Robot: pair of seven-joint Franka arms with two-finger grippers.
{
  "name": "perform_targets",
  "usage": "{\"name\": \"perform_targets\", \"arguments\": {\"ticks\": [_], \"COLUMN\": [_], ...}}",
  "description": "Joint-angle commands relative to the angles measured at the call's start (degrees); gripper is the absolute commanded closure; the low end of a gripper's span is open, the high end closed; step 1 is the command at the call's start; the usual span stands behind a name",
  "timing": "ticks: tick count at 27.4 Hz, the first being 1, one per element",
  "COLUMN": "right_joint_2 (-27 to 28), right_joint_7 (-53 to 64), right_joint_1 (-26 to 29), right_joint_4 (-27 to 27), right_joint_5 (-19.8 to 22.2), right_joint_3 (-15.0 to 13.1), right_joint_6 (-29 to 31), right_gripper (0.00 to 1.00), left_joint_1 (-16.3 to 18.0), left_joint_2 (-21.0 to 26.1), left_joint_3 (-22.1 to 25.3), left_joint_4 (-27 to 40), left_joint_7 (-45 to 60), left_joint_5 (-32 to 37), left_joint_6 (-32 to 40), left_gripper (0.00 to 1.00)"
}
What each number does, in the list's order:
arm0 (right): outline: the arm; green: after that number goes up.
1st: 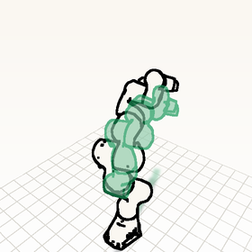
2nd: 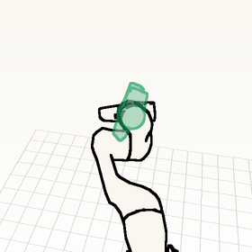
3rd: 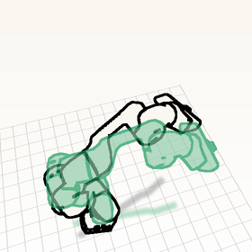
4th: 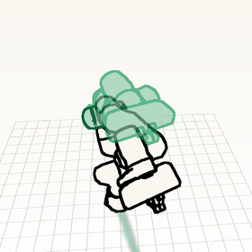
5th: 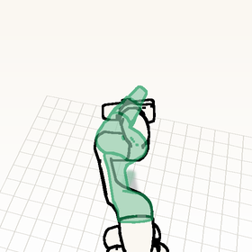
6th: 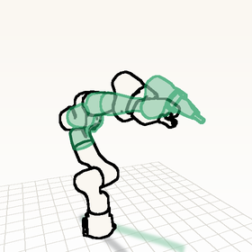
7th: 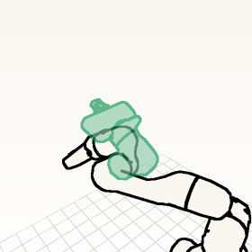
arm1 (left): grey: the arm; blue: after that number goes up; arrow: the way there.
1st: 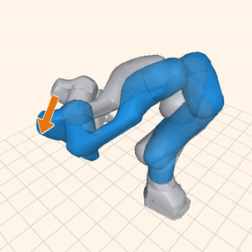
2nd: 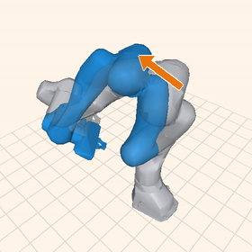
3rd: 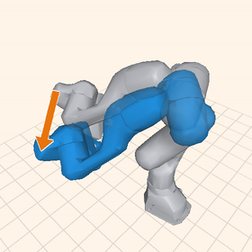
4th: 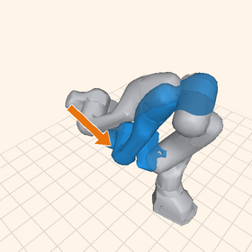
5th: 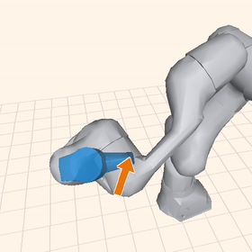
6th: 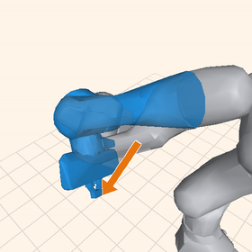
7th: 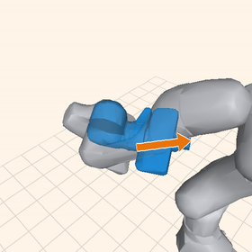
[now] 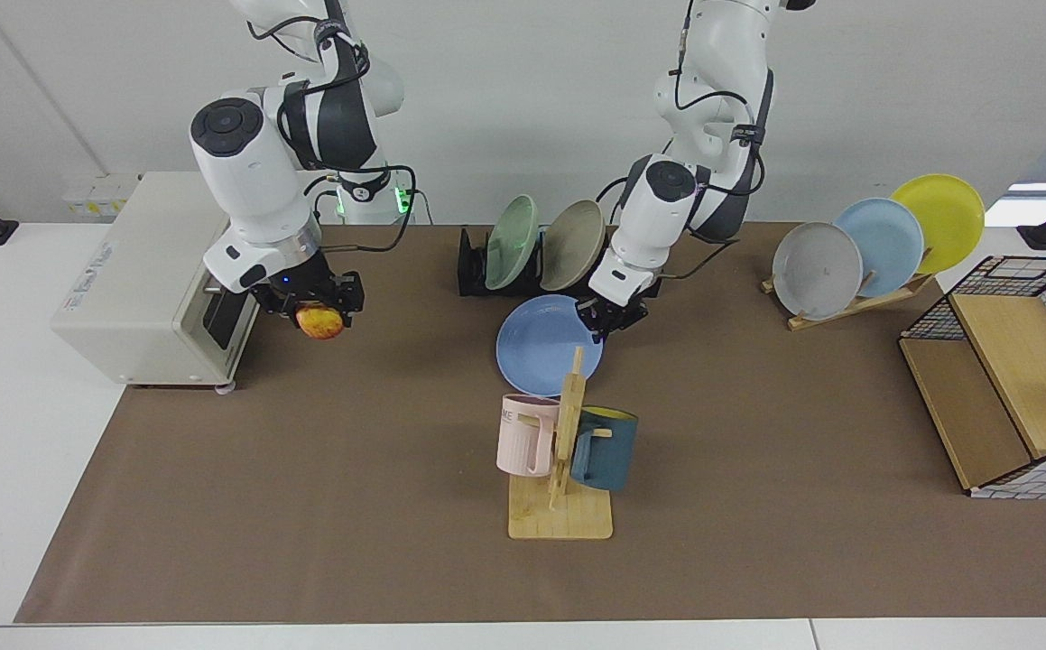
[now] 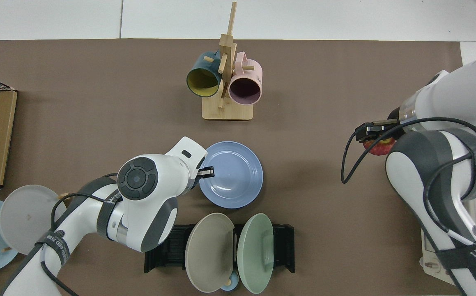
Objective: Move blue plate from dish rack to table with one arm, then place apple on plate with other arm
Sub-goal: 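Lower the blue plate onto the table and open the left gripper, then withdraw the left gripper while the right gripper carries the apple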
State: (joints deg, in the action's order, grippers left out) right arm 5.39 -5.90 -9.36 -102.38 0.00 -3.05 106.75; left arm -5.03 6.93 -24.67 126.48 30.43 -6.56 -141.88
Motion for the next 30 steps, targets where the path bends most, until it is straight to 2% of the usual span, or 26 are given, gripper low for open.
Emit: {"name": "perform_targets", "arguments": {"ticks": [1, 3, 4, 6, 7, 8, 10, 14, 18, 24, 26, 30], "right_joint_2": [-0.47, -0.47, -0.47, -0.47, -0.47, -0.47, -0.47, -0.47, -0.47, -0.47, -0.47, -0.29], "right_joint_7": [-0.95, -1.39, -2.09, -2.97, -3.15, -3.41, -4.29, -5.26, -7.80, -11.93, -14.21, -18.44], "right_joint_1": [-0.13, -0.40, -0.49, -0.75, -0.92, -1.19, -1.80, -1.98, -3.29, -6.28, -7.95, -11.81], "right_joint_4": [-0.63, -0.63, -0.63, -0.63, -0.63, -0.63, -0.63, -0.72, -0.72, -0.72, -0.63, -0.72], "right_joint_5": [-0.79, -0.79, -0.79, -0.70, -0.70, -0.79, -0.79, -0.79, -1.05, -1.23, -1.23, -1.14], "right_joint_3": [0.33, 0.33, 0.33, 0.50, 0.50, 0.50, 0.50, 0.77, 0.94, 1.03, 0.94, 0.94], "right_joint_6": [0.12, 0.21, 0.30, 0.30, 0.30, 0.30, 0.30, 0.30, 0.30, 0.65, 0.83, 1.53], "right_gripper": [1.00, 1.00, 1.00, 1.00, 1.00, 1.00, 1.00, 1.00, 1.00, 1.00, 1.00, 1.00], "left_joint_1": [-0.33, -0.24, -0.15, -0.15, -0.15, -0.07, 0.28, 1.51, 2.48, 7.04, 7.84, 7.05], "left_joint_2": [-0.95, -0.95, -0.87, -0.08, 0.10, 0.10, 0.10, 0.10, -1.21, -6.57, -7.54, -7.37], "left_joint_3": [0.76, 0.76, 0.85, 1.03, 1.12, 1.20, 1.29, 1.55, 2.79, 3.31, 4.89, 9.19], "left_joint_4": [1.23, 1.23, 0.96, 0.00, -0.35, -0.36, -0.53, -2.11, -6.58, -11.86, -14.05, -20.56], "left_joint_7": [-0.46, -0.55, -0.72, -0.90, -0.99, -0.99, -0.90, -0.73, -1.17, -5.28, -9.93, -15.22], "left_joint_5": [-0.38, -0.38, -0.29, 0.14, 1.02, 2.16, 4.10, 6.21, 7.97, 8.59, 7.97, 7.80], "left_joint_6": [-1.55, -1.55, -1.47, -1.03, -0.59, -0.15, 0.90, 4.32, 12.31, 24.88, 29.36, 38.77], "left_gripper": [1.00, 1.00, 0.92, 0.49, 0.31, 0.18, 0.00, 0.00, 0.00, 0.00, 0.00, 0.00]}}
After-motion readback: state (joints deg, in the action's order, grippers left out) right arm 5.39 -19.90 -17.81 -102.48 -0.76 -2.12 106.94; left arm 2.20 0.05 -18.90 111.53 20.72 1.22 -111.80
